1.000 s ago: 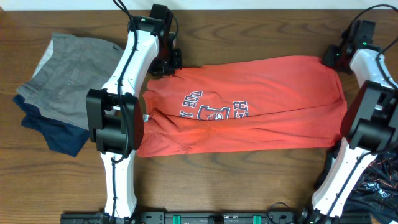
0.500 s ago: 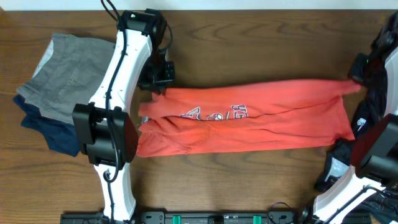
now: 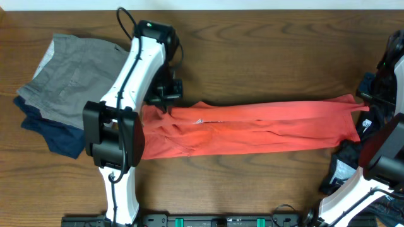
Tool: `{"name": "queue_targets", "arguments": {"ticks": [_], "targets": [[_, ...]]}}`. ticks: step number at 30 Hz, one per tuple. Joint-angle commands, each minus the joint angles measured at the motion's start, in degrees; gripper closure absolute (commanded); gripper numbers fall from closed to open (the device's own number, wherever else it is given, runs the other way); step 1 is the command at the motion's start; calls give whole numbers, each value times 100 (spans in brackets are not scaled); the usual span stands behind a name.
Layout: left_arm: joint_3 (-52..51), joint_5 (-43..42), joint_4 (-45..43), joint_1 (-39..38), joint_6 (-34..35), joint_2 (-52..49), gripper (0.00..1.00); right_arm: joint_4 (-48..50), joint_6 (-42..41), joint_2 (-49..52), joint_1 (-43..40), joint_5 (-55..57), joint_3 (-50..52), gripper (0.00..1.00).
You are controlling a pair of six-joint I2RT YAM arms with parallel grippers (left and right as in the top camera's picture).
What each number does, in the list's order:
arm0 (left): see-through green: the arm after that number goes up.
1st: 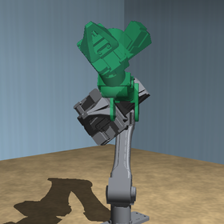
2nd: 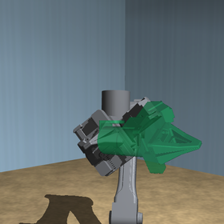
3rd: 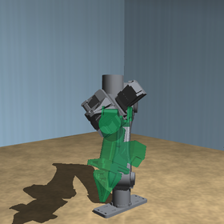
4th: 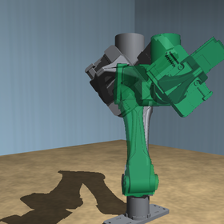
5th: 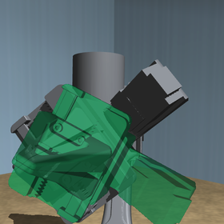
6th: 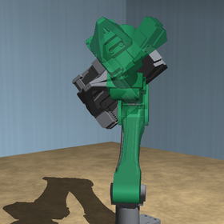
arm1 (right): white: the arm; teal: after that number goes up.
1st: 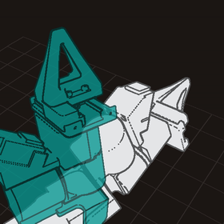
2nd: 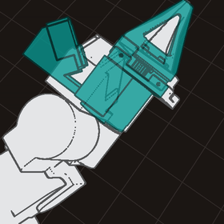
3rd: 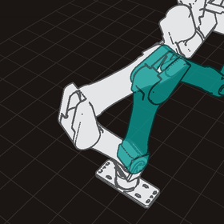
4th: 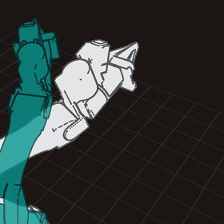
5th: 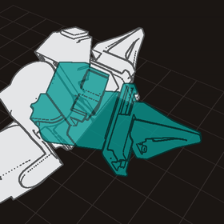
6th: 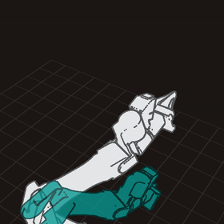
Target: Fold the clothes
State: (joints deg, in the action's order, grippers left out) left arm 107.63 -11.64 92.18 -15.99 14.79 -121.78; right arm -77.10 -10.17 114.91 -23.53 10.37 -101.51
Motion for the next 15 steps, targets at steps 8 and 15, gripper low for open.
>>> {"name": "queue_targets", "arguments": {"ticks": [8,15], "targets": [[-605,57,470,-293,175,7,83,-20,61,52,-83,225,50,92],[-603,83,455,-295,160,105,56,-74,61,52,-83,160,50,76]]}}
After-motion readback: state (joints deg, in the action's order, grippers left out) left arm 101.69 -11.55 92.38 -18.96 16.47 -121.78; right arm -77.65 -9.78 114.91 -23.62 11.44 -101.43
